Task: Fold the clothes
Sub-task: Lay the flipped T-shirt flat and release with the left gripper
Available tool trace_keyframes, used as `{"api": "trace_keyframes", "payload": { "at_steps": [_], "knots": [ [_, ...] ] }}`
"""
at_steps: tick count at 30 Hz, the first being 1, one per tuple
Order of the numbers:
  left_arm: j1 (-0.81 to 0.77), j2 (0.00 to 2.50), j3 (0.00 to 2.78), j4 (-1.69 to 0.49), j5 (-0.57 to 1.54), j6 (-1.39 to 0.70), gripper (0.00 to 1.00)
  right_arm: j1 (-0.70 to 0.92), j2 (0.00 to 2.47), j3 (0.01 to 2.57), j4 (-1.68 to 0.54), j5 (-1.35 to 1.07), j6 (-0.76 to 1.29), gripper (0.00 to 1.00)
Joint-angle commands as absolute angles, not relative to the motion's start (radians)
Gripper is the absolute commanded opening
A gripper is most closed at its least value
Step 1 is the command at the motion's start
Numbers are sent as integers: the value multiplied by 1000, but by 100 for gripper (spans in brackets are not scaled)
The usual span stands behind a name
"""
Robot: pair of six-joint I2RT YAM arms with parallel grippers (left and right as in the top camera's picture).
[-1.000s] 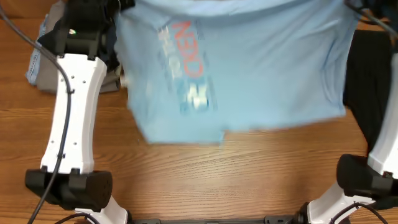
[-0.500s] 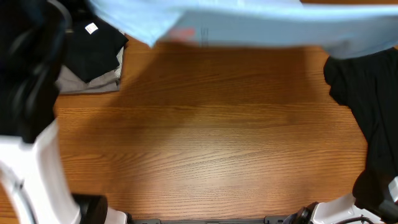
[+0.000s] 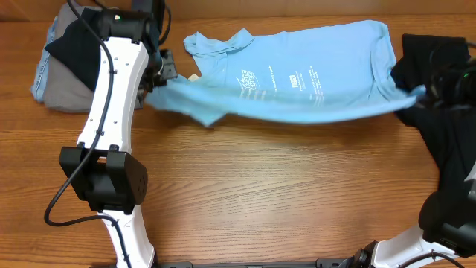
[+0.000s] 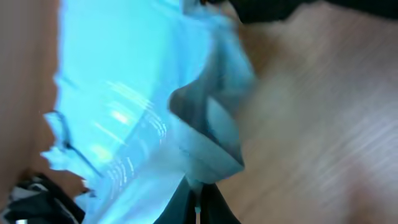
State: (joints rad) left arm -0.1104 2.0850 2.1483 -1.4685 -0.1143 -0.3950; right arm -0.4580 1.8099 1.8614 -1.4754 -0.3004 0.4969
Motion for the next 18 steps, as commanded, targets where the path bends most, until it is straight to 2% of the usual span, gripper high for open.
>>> {"api": "trace_keyframes", "payload": {
  "at_steps": [1, 12, 18],
  "knots": [
    [-105, 2024, 2145, -1504, -76, -434, 4, -475, 1793, 1837, -1479, -280, 486, 4],
    [-159, 1776, 2144, -1607, -58, -434, 4, -582, 1665, 1837, -1524, -154, 494, 4],
    [-193, 1747, 2112, -1690, -4, -415, 4, -589, 1665, 1793, -1551, -103, 472, 4]
  ]
}}
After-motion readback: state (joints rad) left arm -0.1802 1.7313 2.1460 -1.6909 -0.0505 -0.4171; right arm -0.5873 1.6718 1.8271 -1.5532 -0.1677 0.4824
